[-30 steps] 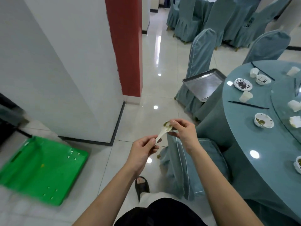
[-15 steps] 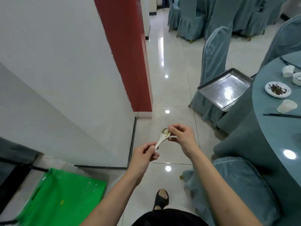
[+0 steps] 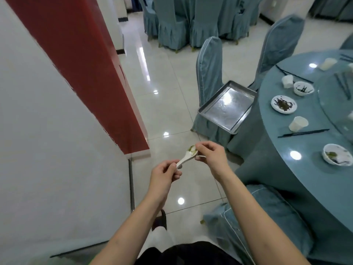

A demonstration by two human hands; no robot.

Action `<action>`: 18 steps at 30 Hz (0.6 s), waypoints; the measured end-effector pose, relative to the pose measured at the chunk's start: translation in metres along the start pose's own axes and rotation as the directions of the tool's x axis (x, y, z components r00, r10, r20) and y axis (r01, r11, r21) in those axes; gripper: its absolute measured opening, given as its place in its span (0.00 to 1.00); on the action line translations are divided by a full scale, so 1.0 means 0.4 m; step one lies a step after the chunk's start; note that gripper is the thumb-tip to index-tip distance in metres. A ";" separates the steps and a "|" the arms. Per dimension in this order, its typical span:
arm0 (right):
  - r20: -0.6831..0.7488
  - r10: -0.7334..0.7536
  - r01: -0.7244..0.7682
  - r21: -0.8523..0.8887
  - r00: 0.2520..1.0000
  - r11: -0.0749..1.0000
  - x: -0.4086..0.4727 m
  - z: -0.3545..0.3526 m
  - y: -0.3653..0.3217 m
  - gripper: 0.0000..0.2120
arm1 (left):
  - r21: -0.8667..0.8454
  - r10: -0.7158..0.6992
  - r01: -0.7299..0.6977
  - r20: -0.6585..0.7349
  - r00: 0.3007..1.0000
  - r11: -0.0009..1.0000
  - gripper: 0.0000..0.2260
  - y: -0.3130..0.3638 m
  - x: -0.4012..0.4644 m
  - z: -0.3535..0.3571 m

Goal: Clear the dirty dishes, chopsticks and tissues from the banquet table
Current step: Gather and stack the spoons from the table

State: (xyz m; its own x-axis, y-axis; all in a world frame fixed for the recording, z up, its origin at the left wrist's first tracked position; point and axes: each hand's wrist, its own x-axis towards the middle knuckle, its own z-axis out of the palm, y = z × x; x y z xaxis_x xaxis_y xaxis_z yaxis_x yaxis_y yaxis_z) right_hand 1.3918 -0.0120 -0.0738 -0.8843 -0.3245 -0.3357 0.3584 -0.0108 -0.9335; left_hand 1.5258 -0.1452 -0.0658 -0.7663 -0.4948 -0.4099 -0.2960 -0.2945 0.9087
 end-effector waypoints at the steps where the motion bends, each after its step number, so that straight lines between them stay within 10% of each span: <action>1: -0.027 -0.001 0.001 -0.001 1.000 1.000 0.025 -0.006 -0.010 0.07 | 0.011 0.000 0.000 0.029 1.000 1.000 0.10 0.016 0.032 0.011; 18: -0.514 -0.087 0.111 0.016 0.854 0.994 0.351 -0.021 -0.231 0.04 | 0.135 -0.039 -0.032 0.491 0.870 0.990 0.09 0.286 0.573 0.194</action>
State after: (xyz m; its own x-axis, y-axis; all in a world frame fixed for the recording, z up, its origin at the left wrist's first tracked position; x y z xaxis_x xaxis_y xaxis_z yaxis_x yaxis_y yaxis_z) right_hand 1.2320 -0.0485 -0.0359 -0.9399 0.2097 -0.2695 0.2624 -0.0614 -0.9630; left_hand 1.2718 -0.2289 -0.0496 -0.9355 -0.0174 -0.3528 -0.3453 -0.1658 0.9237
